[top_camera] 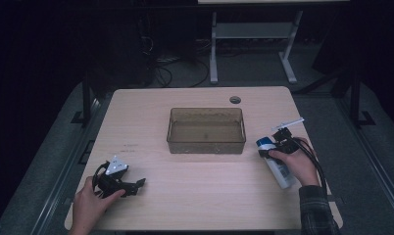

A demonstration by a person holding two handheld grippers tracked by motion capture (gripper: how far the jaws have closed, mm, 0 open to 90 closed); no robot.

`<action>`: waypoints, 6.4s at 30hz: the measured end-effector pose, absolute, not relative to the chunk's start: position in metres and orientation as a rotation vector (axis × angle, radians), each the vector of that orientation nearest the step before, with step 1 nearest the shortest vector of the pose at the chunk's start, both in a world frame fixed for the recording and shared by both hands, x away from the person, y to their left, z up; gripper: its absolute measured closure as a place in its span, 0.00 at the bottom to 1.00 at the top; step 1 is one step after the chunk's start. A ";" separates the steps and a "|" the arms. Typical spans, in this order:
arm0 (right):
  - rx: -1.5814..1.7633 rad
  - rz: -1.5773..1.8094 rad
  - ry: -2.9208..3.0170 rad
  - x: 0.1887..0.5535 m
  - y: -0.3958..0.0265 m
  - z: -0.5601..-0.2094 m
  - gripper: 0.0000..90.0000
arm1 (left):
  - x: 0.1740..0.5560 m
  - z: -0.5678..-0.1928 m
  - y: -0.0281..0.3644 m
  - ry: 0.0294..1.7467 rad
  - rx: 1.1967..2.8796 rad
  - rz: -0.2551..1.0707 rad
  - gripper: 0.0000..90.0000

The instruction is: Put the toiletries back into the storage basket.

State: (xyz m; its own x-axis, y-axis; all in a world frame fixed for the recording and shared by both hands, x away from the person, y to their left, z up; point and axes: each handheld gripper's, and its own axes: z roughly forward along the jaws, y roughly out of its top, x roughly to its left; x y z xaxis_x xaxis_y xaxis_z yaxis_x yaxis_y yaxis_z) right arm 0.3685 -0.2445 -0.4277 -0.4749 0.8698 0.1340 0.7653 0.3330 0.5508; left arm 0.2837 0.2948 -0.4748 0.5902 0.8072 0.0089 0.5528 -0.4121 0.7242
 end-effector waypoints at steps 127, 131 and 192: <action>1.077 1.542 1.936 0.349 -0.224 -0.325 0.39 | 0.284 -0.475 0.295 1.075 2.122 0.473 0.14; 1.077 1.545 1.934 0.353 -0.220 -0.325 0.39 | 0.284 -0.475 0.295 1.074 2.122 0.473 0.14; 1.067 1.389 2.086 0.395 -0.169 -0.359 0.39 | 0.284 -0.475 0.295 1.070 2.127 0.472 0.14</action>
